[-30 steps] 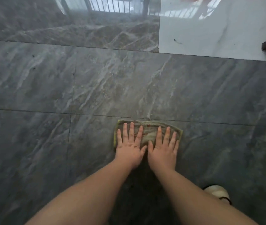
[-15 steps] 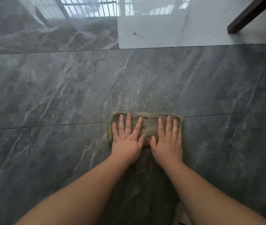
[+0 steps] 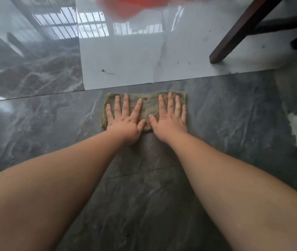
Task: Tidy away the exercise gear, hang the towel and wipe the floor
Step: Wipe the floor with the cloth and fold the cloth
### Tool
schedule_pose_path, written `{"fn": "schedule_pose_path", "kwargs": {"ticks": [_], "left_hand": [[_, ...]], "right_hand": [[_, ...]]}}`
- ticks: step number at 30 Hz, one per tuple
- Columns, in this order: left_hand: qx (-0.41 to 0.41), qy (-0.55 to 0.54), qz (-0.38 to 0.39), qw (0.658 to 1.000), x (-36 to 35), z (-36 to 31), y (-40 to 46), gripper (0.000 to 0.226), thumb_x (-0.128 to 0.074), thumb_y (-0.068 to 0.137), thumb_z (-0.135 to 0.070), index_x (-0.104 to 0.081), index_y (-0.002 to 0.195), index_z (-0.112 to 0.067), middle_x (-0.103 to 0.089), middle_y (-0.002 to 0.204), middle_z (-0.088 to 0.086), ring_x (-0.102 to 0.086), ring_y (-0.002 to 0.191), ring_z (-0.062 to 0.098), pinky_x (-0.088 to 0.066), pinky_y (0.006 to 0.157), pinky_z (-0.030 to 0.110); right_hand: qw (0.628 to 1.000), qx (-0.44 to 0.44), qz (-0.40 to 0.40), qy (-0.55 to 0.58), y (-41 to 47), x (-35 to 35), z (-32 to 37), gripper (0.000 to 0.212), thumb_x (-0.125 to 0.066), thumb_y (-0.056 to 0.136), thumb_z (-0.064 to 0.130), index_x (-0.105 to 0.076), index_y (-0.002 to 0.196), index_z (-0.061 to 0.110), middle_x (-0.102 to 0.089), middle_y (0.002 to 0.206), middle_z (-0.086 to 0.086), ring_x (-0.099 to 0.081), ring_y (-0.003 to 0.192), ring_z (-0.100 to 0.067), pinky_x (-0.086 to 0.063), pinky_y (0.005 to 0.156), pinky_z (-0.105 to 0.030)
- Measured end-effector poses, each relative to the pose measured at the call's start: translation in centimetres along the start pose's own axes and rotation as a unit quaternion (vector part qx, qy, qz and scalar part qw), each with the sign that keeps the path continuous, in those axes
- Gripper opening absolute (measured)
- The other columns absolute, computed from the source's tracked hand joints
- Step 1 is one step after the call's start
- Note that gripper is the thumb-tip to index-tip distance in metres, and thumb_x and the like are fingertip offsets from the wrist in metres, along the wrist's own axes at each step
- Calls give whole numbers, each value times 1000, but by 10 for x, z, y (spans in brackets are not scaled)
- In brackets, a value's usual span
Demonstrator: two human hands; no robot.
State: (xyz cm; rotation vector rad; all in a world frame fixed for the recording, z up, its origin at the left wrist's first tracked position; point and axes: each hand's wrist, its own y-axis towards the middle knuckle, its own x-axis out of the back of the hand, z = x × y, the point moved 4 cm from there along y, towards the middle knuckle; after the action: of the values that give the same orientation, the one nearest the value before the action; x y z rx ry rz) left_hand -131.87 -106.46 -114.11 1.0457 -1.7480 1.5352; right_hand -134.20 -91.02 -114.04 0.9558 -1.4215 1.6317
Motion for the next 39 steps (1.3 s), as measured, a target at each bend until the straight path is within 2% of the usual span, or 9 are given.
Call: {"fn": "schedule_pose_path", "kwargs": {"ticks": [9,16,23,26,29,32,36,37,39], "left_hand": [[-4,22,-17,1000,7,-1,10,73,-17,96,-65,22,151,-38,33,159,8,33,144,34,16,114,61],[-16,21,-17,1000,-23,18,-57,73,-13,94,-68,27,148,-41,35,157,6,35,143,31,18,115,59],[18,14,-10,1000,-63,89,-147,76,-14,91,-74,31,144,-43,36,156,4,37,142,28,21,115,55],[46,16,-1,999,-76,134,-184,76,-7,87,-76,38,138,-43,40,154,4,39,141,27,21,115,54],[92,0,-8,996,-86,185,-220,77,3,77,-77,39,137,-44,42,152,3,41,140,25,22,115,52],[131,-9,-5,991,-94,226,-247,77,3,76,-78,40,135,-46,43,152,2,42,139,24,21,116,52],[140,-20,-1,990,-96,235,-254,77,-10,85,-77,37,138,-45,44,150,3,39,141,26,20,115,55],[138,-27,0,990,-96,233,-252,78,-15,88,-75,35,139,-44,44,149,3,38,142,28,21,115,56],[130,-35,3,991,-95,229,-252,80,-22,92,-71,32,143,-41,44,149,4,36,143,29,21,114,57]], "right_hand": [[1000,3,19,9,14,9,-1,78,-22,97,64,17,155,30,29,162,-4,28,148,-25,17,119,-49],[999,-5,29,15,-66,-21,14,78,-21,97,63,20,154,28,34,159,-4,30,147,-27,17,119,-49],[997,41,68,11,-153,-60,80,83,-21,95,66,27,150,27,35,158,-5,34,145,-26,18,119,-49],[993,87,77,7,-173,-74,120,81,-17,92,66,21,153,30,33,159,-3,34,145,-25,19,118,-48],[986,143,80,3,-186,-85,171,78,-19,93,63,16,155,30,27,162,-2,30,147,-24,18,119,-48],[982,178,70,-8,-199,-98,213,75,-18,94,58,12,156,30,24,162,0,23,150,-24,15,120,-47],[988,156,7,-3,-210,-108,218,73,-22,90,53,-13,158,27,-5,166,-2,-5,153,-24,1,121,-45],[988,156,0,-5,-211,-108,214,73,-24,91,53,-14,158,27,-7,166,-2,-7,153,-23,-2,121,-45],[985,170,16,-15,-209,-104,210,72,-26,93,53,-7,159,29,1,166,1,0,153,-21,-1,123,-44]]}}
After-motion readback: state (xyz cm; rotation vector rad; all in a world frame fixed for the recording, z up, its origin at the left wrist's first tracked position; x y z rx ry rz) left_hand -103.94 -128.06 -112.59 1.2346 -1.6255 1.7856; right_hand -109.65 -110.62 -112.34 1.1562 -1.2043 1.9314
